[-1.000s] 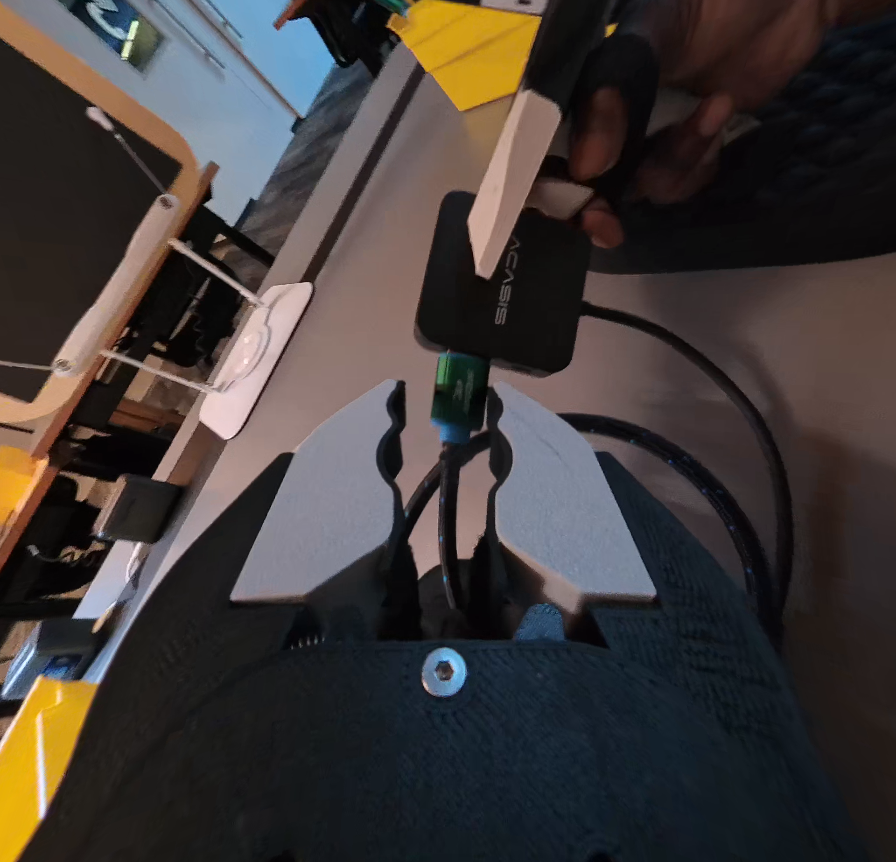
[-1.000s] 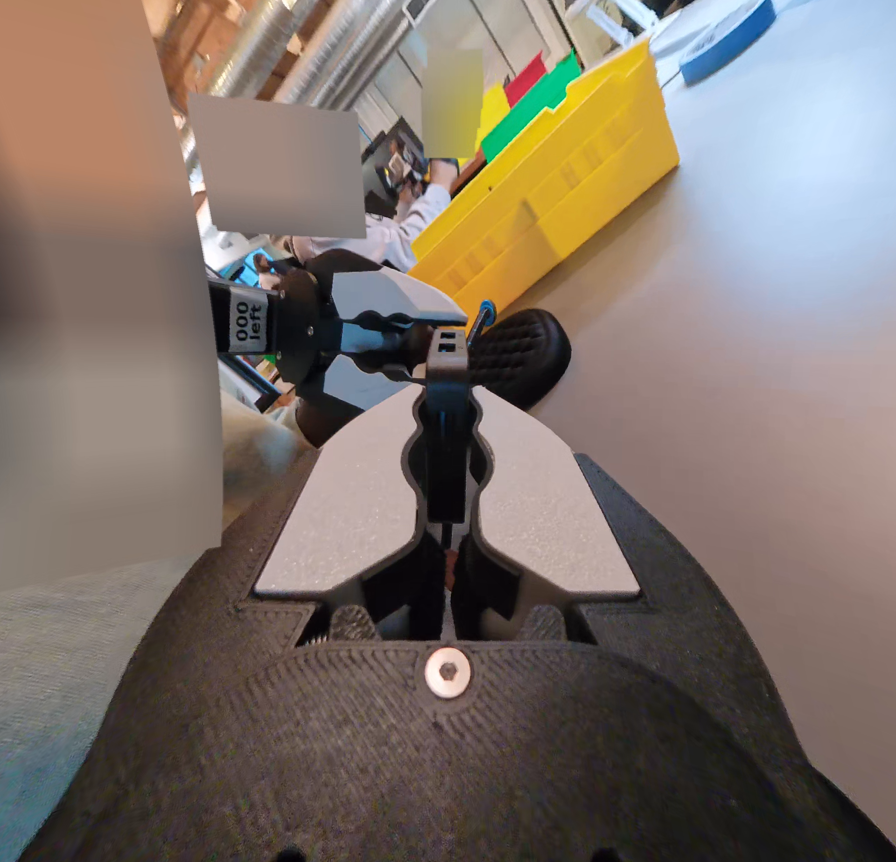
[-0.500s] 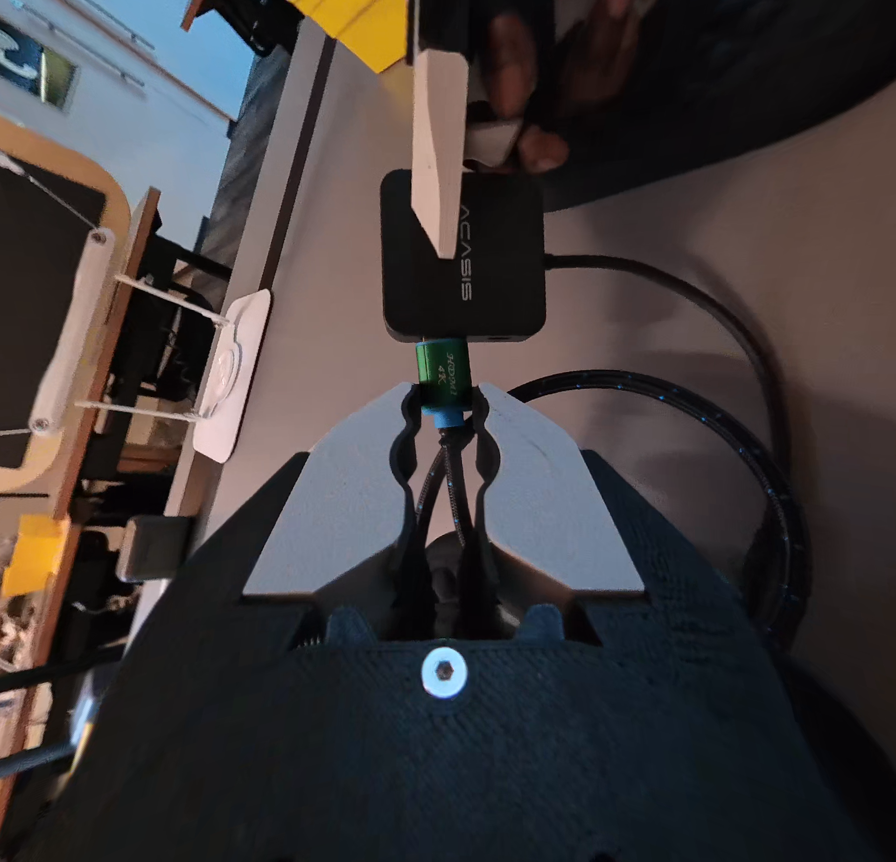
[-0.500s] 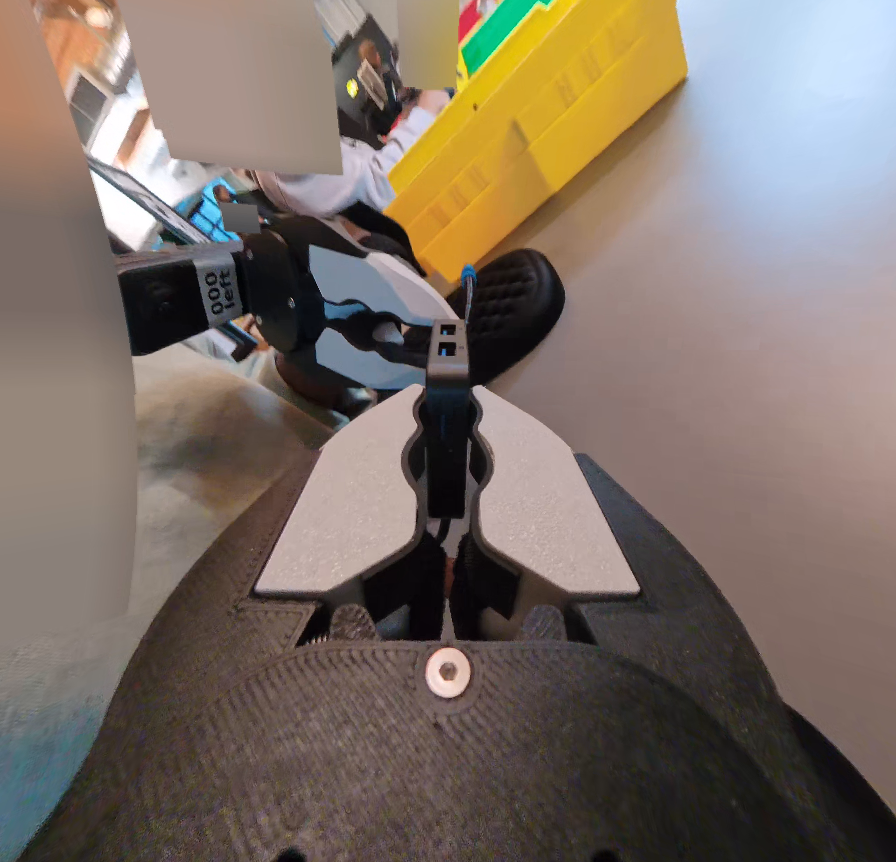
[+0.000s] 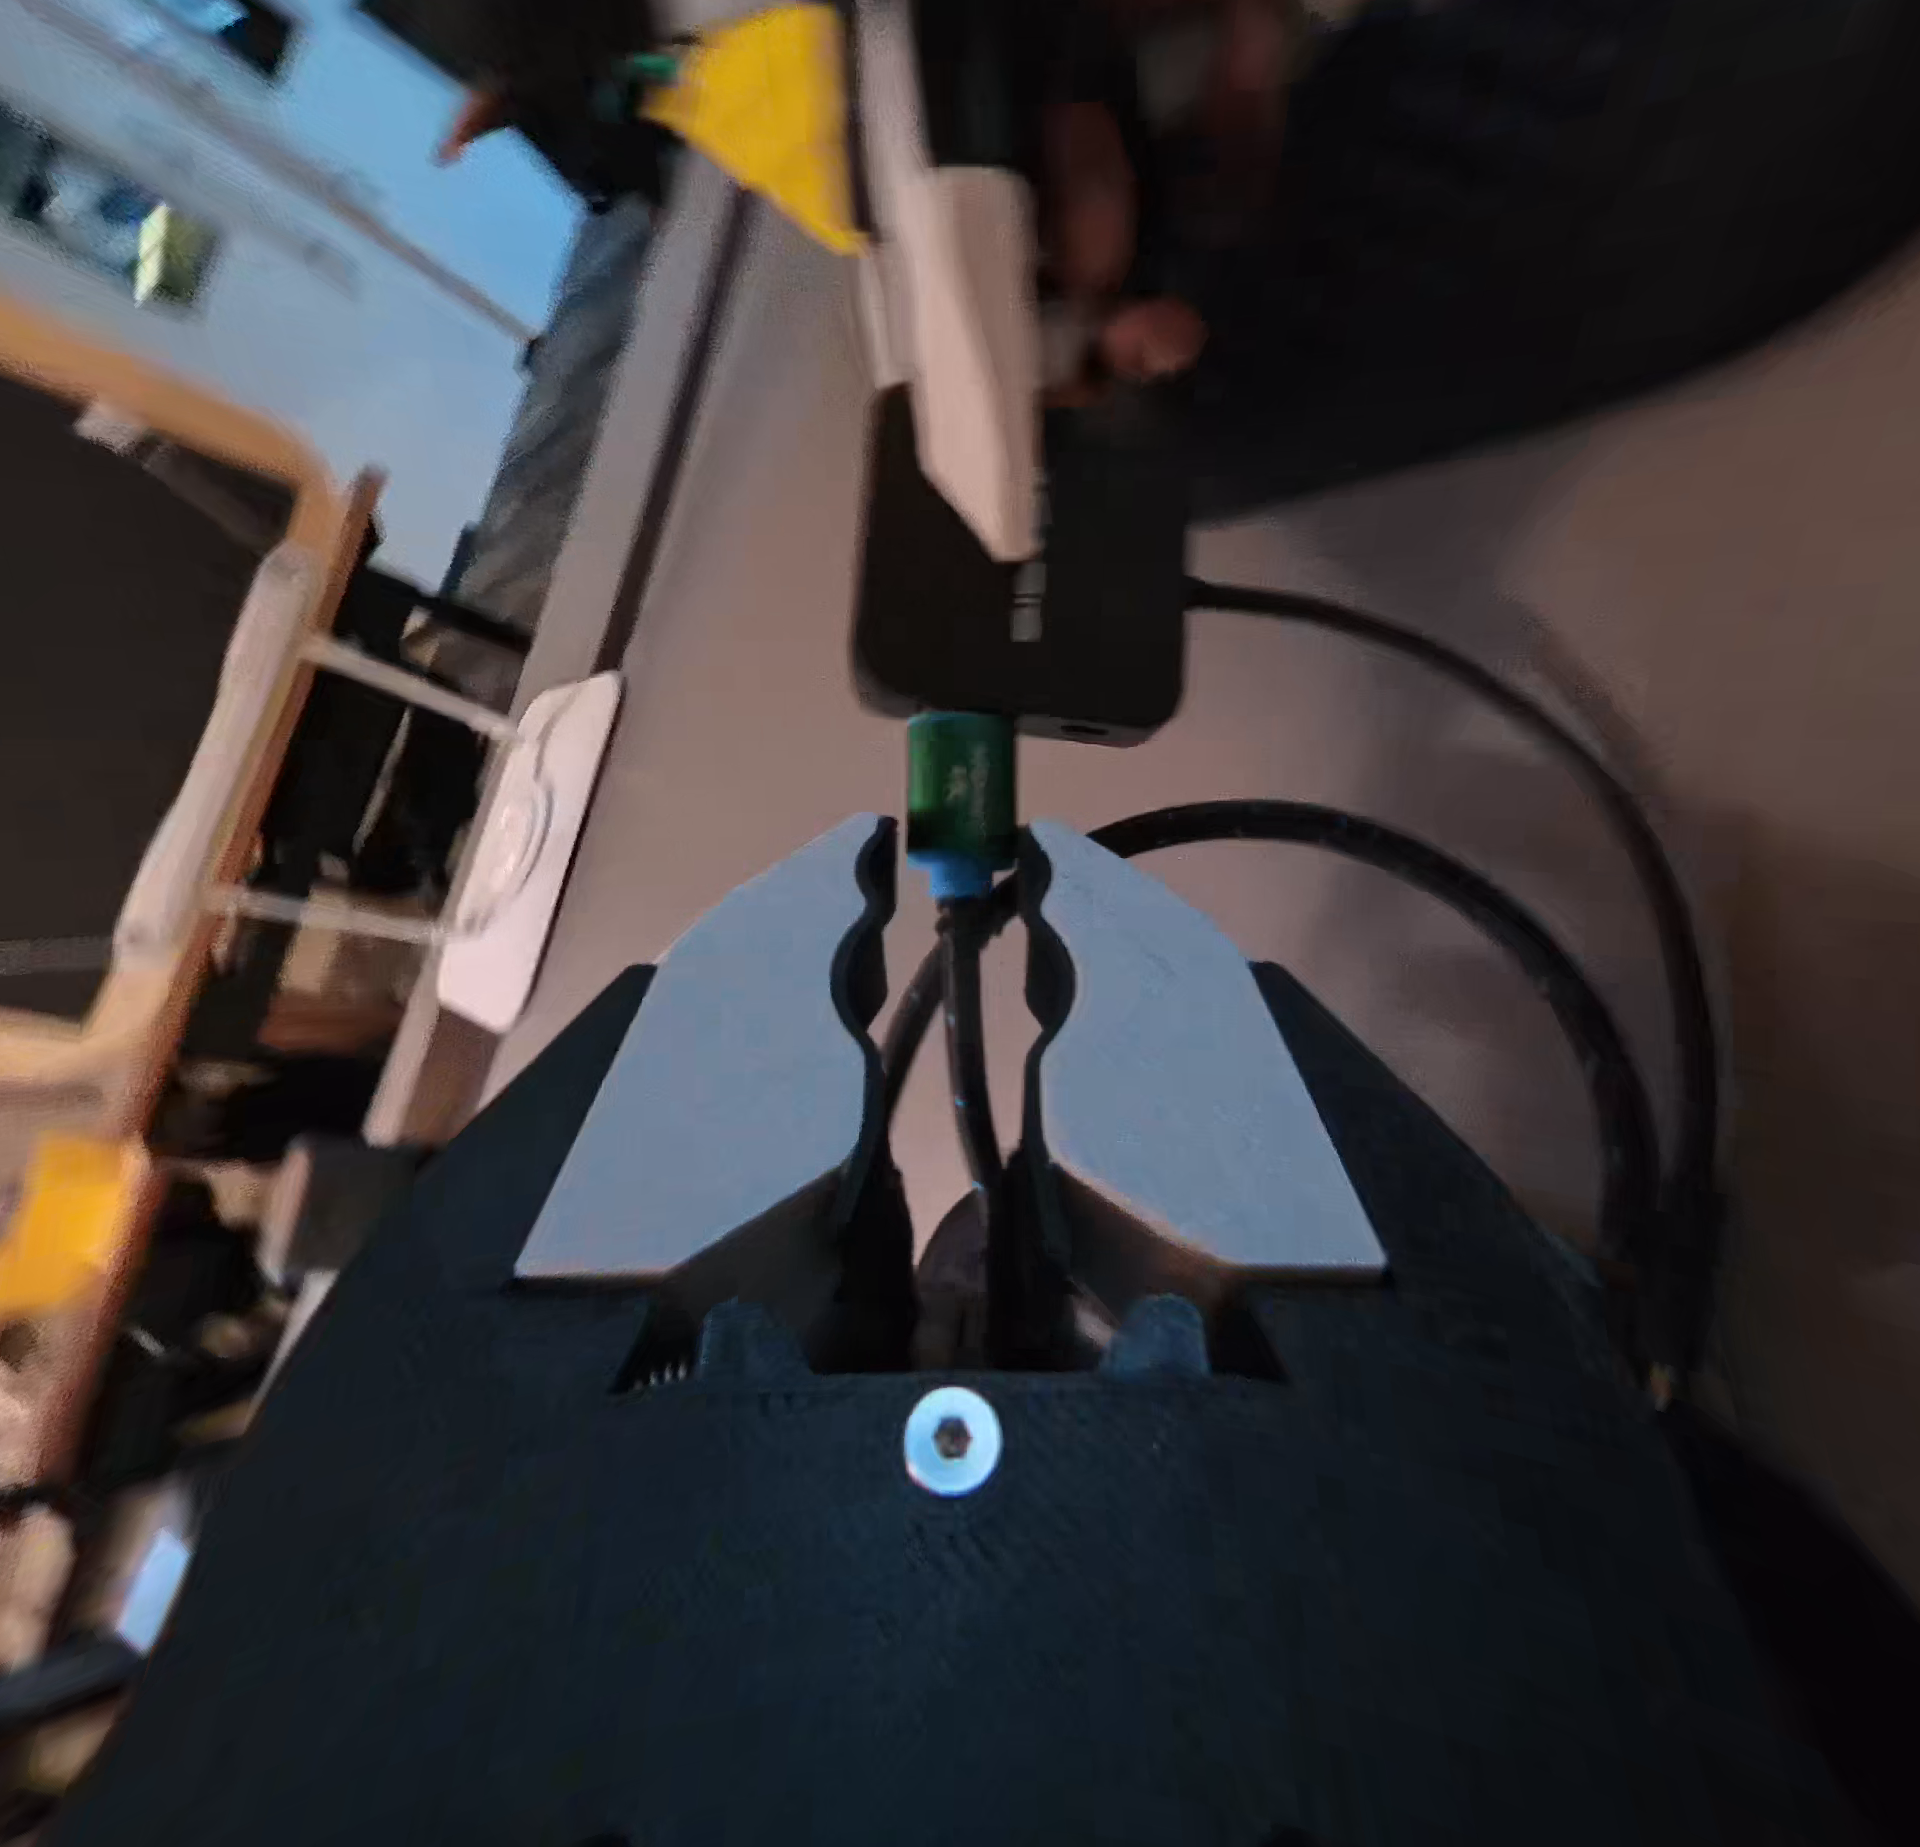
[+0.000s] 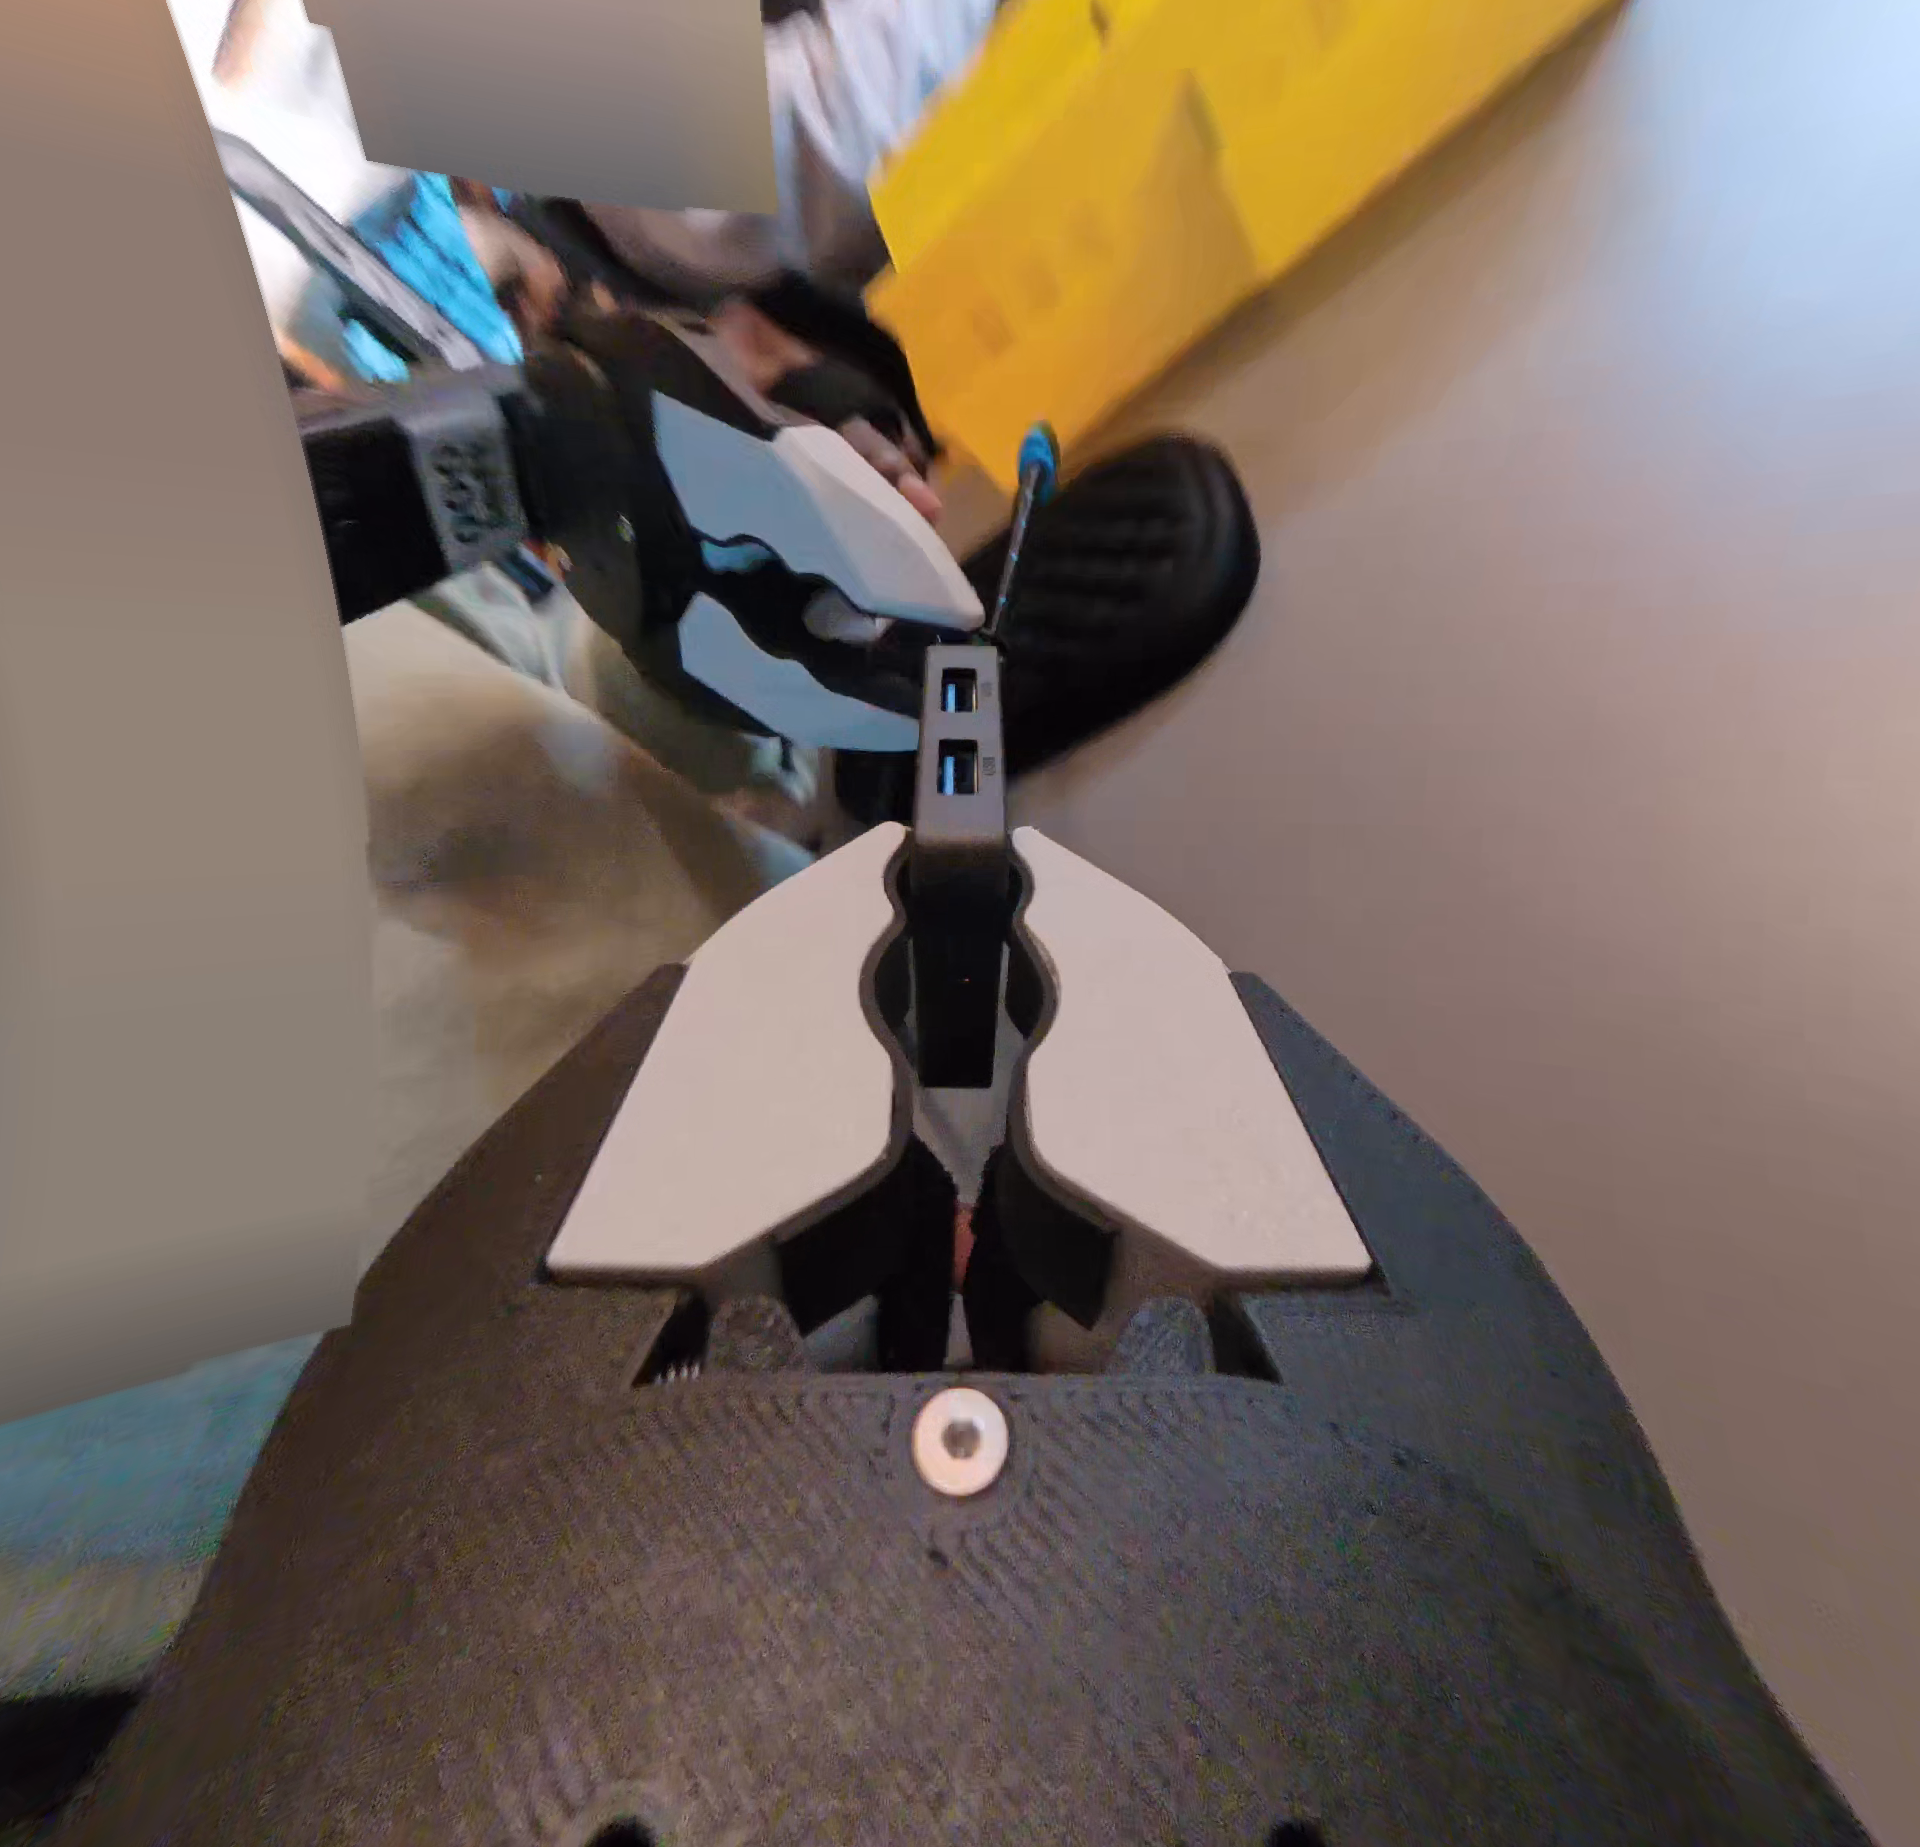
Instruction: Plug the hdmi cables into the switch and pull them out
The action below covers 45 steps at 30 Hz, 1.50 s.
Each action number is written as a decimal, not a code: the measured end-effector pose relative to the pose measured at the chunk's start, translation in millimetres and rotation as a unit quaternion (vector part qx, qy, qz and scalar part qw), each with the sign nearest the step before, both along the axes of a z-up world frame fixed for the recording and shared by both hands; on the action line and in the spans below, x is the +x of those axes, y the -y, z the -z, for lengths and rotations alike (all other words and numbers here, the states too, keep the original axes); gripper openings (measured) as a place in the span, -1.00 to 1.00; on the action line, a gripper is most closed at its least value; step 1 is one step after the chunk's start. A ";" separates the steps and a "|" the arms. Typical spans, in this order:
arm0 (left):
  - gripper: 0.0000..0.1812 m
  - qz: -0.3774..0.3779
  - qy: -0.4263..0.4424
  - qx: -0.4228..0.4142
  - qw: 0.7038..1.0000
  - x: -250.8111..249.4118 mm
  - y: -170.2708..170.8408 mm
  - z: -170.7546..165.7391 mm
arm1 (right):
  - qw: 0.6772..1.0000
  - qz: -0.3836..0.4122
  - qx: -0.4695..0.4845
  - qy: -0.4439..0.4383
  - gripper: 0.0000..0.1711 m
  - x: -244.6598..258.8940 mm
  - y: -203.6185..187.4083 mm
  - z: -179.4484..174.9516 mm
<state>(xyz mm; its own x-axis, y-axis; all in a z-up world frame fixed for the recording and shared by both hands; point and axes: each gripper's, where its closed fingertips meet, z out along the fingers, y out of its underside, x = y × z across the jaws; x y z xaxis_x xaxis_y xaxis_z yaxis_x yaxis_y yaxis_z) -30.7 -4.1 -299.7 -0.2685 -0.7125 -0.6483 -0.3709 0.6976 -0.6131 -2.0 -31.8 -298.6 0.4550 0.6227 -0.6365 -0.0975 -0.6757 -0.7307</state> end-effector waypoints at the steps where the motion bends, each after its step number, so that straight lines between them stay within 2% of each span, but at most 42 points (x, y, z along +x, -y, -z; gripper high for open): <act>1: -0.68 -0.045 0.039 -0.044 0.997 -0.9 -9.9 -11.6 | 0.999 0.023 0.018 -0.027 -0.84 4.6 -3.7 -6.5; 3: -0.56 -0.131 0.132 -0.121 0.975 -10.5 -31.8 -34.8 | 0.995 0.070 0.031 -0.062 -0.84 15.1 -8.9 -9.9; 4: -0.55 -0.164 0.181 -0.172 0.954 -18.2 -39.1 -44.9 | 0.992 0.095 0.038 -0.077 -0.84 20.4 -11.6 -10.3; 6: -0.57 -0.181 0.230 -0.328 0.898 -28.5 -35.6 -50.8 | 0.985 0.130 0.048 -0.106 -0.84 26.2 -13.9 -11.3; 8: -0.54 -0.164 0.176 -0.508 0.827 -24.9 -14.2 -35.3 | 0.982 0.138 0.061 -0.114 -0.83 24.8 -13.4 -13.0; 10: -0.43 -0.149 0.116 -0.625 0.758 -16.7 6.9 -20.4 | 0.978 0.145 0.088 -0.118 -0.83 21.8 -14.0 -21.8; 11: -0.42 -0.154 0.112 -0.655 0.731 -13.1 9.3 -15.9 | 0.976 0.147 0.100 -0.125 -0.84 20.0 -14.5 -27.3; 15: -0.45 -0.161 0.155 -0.722 0.655 -2.2 3.3 -15.3 | 0.978 0.137 0.125 -0.099 -0.83 6.4 -12.9 -31.6; 18: -0.73 -0.140 0.211 -0.770 0.586 -2.5 -5.5 -22.3 | 0.977 0.131 0.137 -0.095 -0.83 4.0 -9.6 -35.3; 19: -0.78 -0.143 0.217 -0.774 0.577 -2.2 -6.4 -20.5 | 0.978 0.130 0.136 -0.091 -0.83 3.7 -9.0 -35.2; 22: -0.77 -0.159 0.235 -0.732 0.620 -2.1 -7.5 -18.2 | 0.982 0.125 0.129 -0.055 -0.83 1.5 -7.4 -28.2; 26: -0.79 -0.141 0.221 -0.638 0.724 -4.8 -1.7 -26.6 | 0.983 0.110 0.126 -0.072 -0.83 -1.4 -1.9 -33.0; 29: -0.86 -0.157 0.178 -0.548 0.802 -7.0 -0.6 -16.1 | 0.986 0.097 0.114 -0.068 -0.84 -4.0 0.5 -30.9; 32: -0.86 -0.145 0.155 -0.536 0.817 -11.5 -0.7 -13.2 | 0.992 0.071 0.101 -0.028 -0.84 -11.0 4.4 -21.6; 34: -0.86 -0.125 0.148 -0.561 0.805 -14.6 0.1 -15.5 | 0.992 0.066 0.109 -0.018 -0.84 -13.6 4.5 -21.6; 35: -0.84 -0.112 0.148 -0.586 0.789 -16.0 1.1 -18.1 | 0.991 0.065 0.119 -0.014 -0.83 -14.1 4.4 -23.1; 36: -0.75 -0.096 0.151 -0.625 0.760 -16.8 2.9 -22.2 | 0.989 0.067 0.135 0.000 -0.83 -14.8 3.6 -23.3; 37: -0.62 -0.082 0.157 -0.678 0.713 -16.6 3.7 -26.9 | 0.985 0.073 0.157 0.026 -0.83 -15.1 1.9 -22.1; 38: -0.53 -0.073 0.166 -0.735 0.654 -16.4 1.5 -31.0 | 0.979 0.079 0.181 0.058 -0.83 -15.4 0.4 -20.9; 40: -0.57 -0.048 0.205 -0.819 0.535 -17.8 -7.8 -41.1 | 0.967 0.078 0.224 0.094 -0.83 -21.7 0.3 -23.3; 41: -0.66 -0.044 0.220 -0.835 0.503 -17.1 -10.2 -43.2 | 0.964 0.070 0.237 0.098 -0.83 -28.3 1.6 -25.3; 42: -0.77 -0.048 0.225 -0.833 0.503 -13.9 -7.9 -42.7 | 0.962 0.060 0.246 0.102 -0.83 -36.5 3.2 -25.8; 43: -0.77 -0.065 0.236 -0.816 0.524 -11.2 -6.9 -41.6 | 0.962 0.055 0.244 0.112 -0.83 -42.5 3.3 -22.9; 45: -0.78 -0.103 0.244 -0.763 0.589 -11.7 -9.5 -39.3 | 0.967 0.065 0.225 0.101 -0.83 -42.2 2.1 -22.2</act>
